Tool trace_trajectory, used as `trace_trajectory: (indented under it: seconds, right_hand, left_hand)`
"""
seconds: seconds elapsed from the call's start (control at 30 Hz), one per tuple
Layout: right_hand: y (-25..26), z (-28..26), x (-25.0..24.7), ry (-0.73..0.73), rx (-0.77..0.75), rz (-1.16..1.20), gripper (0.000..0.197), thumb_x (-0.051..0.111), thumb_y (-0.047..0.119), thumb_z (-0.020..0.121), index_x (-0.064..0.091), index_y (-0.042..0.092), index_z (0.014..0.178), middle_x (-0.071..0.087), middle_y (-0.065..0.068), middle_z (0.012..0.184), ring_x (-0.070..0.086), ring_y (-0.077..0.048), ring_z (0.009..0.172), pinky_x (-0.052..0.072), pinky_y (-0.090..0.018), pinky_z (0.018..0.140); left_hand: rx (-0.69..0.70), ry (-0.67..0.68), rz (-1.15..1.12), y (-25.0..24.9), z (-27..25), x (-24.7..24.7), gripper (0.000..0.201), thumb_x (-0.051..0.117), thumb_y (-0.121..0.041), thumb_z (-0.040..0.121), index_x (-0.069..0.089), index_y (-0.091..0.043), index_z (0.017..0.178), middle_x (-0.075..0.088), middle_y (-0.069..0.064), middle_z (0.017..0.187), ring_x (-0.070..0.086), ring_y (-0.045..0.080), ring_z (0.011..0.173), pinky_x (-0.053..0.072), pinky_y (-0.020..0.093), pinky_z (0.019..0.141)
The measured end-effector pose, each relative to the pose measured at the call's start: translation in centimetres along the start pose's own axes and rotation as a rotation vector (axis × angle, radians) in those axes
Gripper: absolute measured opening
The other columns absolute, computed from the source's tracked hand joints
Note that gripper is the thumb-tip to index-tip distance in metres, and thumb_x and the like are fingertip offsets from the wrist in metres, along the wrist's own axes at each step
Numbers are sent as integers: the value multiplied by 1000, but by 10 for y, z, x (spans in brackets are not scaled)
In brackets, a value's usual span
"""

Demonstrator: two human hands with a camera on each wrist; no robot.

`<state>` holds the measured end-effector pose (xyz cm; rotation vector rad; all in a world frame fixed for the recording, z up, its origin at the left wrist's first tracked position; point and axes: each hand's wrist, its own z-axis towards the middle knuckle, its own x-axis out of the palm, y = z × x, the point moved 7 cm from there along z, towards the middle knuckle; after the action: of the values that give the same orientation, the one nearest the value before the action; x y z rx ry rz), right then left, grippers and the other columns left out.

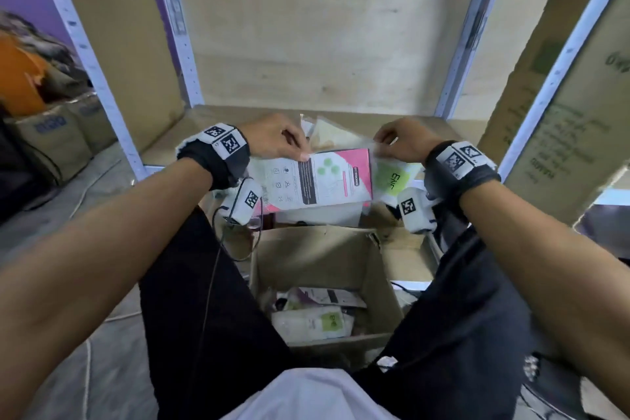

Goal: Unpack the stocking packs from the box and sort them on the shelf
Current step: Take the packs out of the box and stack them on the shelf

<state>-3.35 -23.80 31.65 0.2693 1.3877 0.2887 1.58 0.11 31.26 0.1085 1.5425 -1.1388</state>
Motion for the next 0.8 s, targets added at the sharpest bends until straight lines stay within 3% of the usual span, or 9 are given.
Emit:
trace_trajectory:
  seconds: [0.1, 0.27, 0.4, 0.47, 0.5, 0.57, 0.67, 0.8]
  right_hand:
    - [-12, 13, -15, -58, 59, 19, 17, 65, 9, 84, 70, 17, 98, 70, -4, 96, 64, -23, 94, 48, -22, 74]
    - [-22, 46, -9, -73, 104, 179, 20, 76, 20, 83, 70, 14, 100, 65, -1, 90, 60, -16, 85, 45, -24, 77]
    - [-24, 82, -1, -78, 124, 200, 16, 75, 22, 85, 71, 16, 98, 64, 2, 88, 58, -11, 75, 41, -20, 65]
    - [-26, 102, 3, -83, 153, 210, 11, 74, 24, 85, 68, 21, 94, 62, 5, 84, 54, -6, 67, 37, -15, 55]
    - [-26, 113, 6, -78, 165, 228, 11, 74, 24, 85, 67, 22, 94, 61, 5, 84, 54, -7, 68, 38, -15, 55]
    - [-24, 137, 15, -66, 179, 290, 13, 74, 22, 85, 67, 19, 95, 63, 0, 88, 59, -16, 80, 48, -23, 68]
    - [-20, 174, 30, -41, 186, 358, 13, 75, 20, 84, 66, 16, 93, 65, -5, 92, 64, -24, 93, 54, -35, 88]
    - [-6, 218, 54, 28, 203, 471, 11, 75, 20, 84, 64, 16, 82, 70, -13, 97, 68, -34, 102, 56, -46, 93]
  left_hand:
    - [-22, -96, -136, 9, 4, -26, 22, 76, -10, 84, 74, 1, 104, 73, 9, 93, 64, -1, 73, 50, 11, 74]
    - [-206, -259, -417, 62, 21, -46, 28, 71, -7, 88, 67, 2, 115, 70, 8, 96, 63, 8, 76, 51, 12, 62]
    - [-260, -404, -586, 98, 40, -62, 24, 69, -4, 89, 68, 2, 112, 69, 7, 87, 58, 5, 62, 46, 12, 54]
    - [-286, -447, -680, 115, 52, -72, 14, 69, -4, 89, 71, -3, 102, 68, 10, 86, 55, 12, 66, 47, 15, 56]
    - [-291, -465, -719, 123, 57, -77, 9, 69, -4, 89, 71, -6, 98, 67, 11, 86, 54, 15, 68, 47, 17, 58]
    - [-302, -516, -778, 142, 68, -90, 9, 69, -3, 89, 71, -9, 95, 70, 8, 86, 60, 16, 68, 50, 18, 60]
    - [-350, -635, -841, 176, 81, -107, 19, 69, -5, 89, 69, -2, 109, 73, 4, 93, 71, 5, 65, 54, 14, 57]
    - [-462, -790, -891, 226, 95, -122, 32, 67, -6, 92, 66, -3, 123, 71, 6, 102, 67, -5, 55, 48, 9, 45]
